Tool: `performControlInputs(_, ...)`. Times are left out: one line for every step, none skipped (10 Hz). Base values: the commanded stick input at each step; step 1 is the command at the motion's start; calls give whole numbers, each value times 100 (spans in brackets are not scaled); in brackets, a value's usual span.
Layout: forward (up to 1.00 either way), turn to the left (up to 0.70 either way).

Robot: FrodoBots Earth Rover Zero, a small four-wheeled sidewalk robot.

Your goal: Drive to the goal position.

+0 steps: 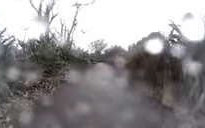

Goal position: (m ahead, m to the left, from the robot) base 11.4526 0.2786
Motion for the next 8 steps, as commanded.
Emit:
performControlInputs(100, 0)
performControlInputs(100, 0)
performControlInputs(100, 0)
performControlInputs(100, 0)
performControlInputs(100, 0)
performControlInputs(100, 0)
performControlInputs(100, 0)
performControlInputs(100, 0)
